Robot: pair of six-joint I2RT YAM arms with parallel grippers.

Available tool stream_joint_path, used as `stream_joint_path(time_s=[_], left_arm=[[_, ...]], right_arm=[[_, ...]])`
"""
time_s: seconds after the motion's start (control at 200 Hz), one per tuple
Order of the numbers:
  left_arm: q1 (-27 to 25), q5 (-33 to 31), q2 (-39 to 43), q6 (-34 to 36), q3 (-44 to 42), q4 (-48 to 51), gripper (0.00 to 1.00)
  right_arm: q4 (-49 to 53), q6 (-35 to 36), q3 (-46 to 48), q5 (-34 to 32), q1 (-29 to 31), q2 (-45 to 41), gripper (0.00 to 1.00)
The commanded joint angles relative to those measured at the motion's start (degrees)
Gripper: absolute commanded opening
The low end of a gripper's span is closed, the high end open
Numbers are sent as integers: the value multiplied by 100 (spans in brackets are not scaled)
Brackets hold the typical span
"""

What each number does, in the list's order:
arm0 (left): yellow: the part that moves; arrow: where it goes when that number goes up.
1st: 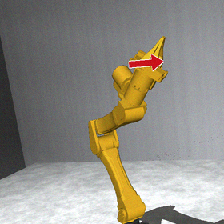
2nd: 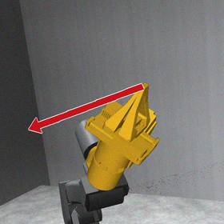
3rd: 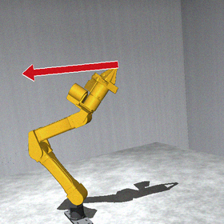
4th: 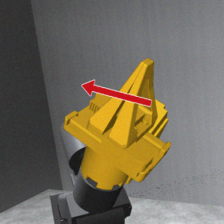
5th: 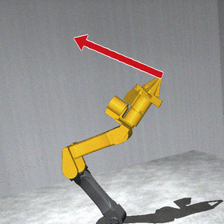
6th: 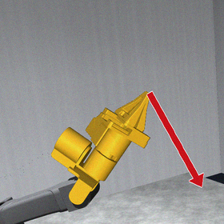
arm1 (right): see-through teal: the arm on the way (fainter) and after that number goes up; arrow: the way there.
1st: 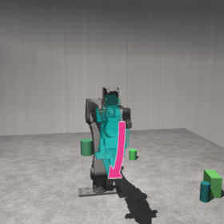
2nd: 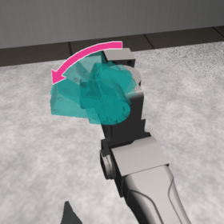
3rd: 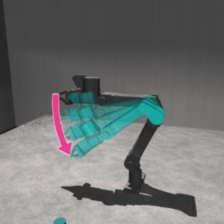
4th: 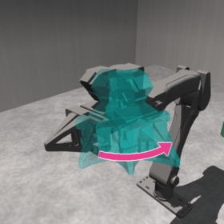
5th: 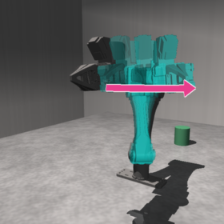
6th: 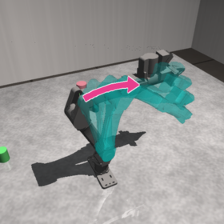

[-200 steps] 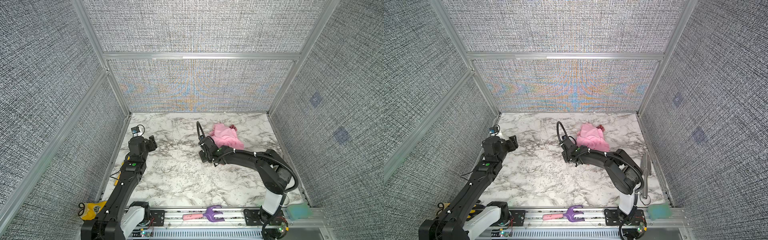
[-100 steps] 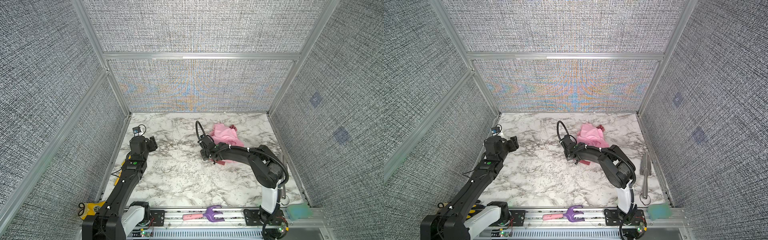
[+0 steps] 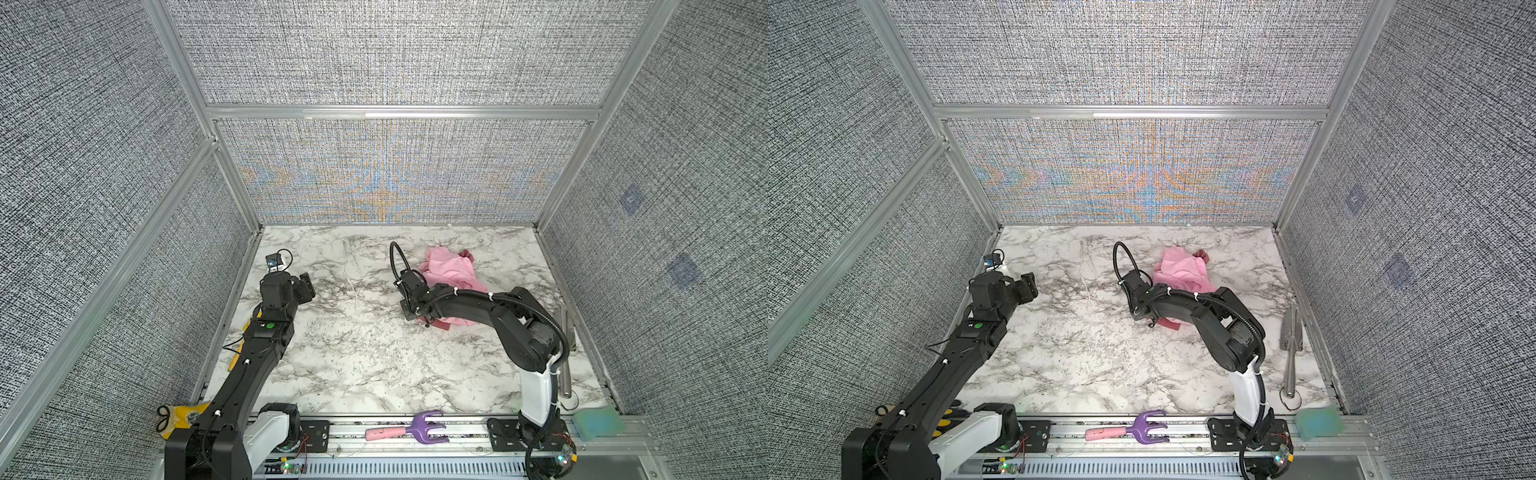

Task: Pick out a specific cloth from the pile
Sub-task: 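Reach the right gripper to the dark rose cloth edge and grasp it, then lift the dark rose cloth with the right gripper, pulling it from the pile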

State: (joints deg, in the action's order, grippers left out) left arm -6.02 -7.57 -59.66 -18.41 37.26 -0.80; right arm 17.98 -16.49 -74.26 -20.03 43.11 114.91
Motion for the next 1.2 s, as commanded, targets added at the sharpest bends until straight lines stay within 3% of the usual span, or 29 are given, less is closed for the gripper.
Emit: stream_joint_path(time_s=[0.0, 0.06, 0.49, 1.196], left_arm=[[-7, -29, 5, 41, -6, -158, 72], [-5, -34, 15, 56, -8, -160, 72], [-8, -17, 103, 61, 6, -164, 72], [-5, 10, 123, 66, 67, -128, 73]], right_arm=[[149, -57, -27, 6, 13, 2, 11], [170, -92, -45, -29, 13, -34, 0], [244, -227, -49, 49, -130, -1363, 0], [58, -196, 176, 1316, -2138, -3307, 0]])
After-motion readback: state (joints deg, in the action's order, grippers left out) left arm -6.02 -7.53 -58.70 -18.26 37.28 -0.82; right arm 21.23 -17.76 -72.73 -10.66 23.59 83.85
